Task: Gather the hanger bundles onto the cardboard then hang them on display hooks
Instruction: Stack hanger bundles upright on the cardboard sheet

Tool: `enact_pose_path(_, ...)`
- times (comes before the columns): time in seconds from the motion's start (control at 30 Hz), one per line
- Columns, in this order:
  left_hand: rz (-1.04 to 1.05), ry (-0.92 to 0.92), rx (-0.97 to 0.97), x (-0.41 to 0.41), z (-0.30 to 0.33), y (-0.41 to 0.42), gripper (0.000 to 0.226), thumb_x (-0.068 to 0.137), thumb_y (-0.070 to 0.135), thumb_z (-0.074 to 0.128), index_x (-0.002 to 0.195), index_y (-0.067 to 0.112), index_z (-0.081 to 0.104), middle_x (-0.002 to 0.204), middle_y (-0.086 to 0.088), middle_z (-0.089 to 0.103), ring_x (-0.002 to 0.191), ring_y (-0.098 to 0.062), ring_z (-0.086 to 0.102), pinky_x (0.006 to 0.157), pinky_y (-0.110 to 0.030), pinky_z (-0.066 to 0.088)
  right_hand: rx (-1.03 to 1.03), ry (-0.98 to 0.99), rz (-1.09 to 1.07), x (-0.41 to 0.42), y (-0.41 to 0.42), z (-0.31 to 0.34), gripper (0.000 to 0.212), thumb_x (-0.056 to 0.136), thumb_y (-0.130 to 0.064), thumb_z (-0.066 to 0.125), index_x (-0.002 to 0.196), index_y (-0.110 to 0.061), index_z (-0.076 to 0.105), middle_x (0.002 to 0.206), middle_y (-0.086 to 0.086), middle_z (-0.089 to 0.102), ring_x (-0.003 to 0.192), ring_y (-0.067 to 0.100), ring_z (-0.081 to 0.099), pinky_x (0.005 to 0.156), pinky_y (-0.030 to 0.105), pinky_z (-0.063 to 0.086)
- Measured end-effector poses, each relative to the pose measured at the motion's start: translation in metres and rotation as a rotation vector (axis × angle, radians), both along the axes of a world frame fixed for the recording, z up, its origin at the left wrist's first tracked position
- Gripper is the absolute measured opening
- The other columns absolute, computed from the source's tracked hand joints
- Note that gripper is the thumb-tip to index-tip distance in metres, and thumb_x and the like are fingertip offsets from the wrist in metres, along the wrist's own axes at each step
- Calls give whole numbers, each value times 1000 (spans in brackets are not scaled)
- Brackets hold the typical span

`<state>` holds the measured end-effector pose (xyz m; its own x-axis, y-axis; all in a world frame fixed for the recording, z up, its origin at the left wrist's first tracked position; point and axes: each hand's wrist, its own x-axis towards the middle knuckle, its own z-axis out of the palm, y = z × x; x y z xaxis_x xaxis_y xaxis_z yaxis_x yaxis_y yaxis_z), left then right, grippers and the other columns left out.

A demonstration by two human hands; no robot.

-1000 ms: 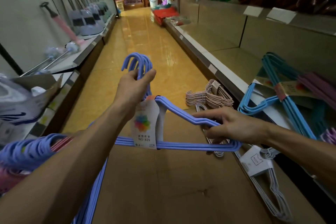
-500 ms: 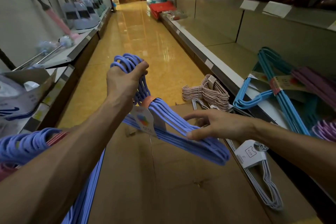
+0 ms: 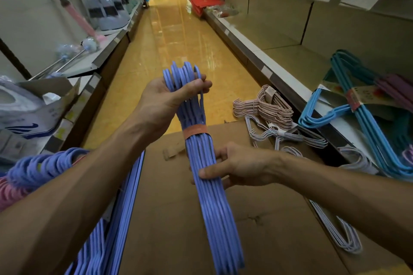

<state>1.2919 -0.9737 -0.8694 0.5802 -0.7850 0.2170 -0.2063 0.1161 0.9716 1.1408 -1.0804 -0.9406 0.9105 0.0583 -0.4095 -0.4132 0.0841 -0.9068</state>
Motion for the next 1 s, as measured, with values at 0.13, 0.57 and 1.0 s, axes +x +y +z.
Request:
enact_pose_path(0.13,-25,6,166,6,7,13,27,73,24,75,98,14,73,105,-8,75,106,-21,70,99,-39,52,44,-12,-50,14,24,-20,23,89,-4,68,112,-7,65,105,7,74,105,23,70,93,40,57)
enact_pose_path(0.57,282,-228,706,53,-14,99,37,80,50,75,75,13,71,65,0,68,62,-7,57,57,-20,42,13,-12,-95,74,101,-85,17,87,-6,73,102,-14,67,106,8,73,105,28,70,91,40,58)
enact_pose_path(1.0,342,-887,1080,85,-43,165,82,75,61,73,142,27,40,140,-4,58,119,-28,59,96,-46,48,-234,-113,-69,116,160,-146,32,91,-12,72,122,-5,66,114,8,71,105,26,69,91,38,57)
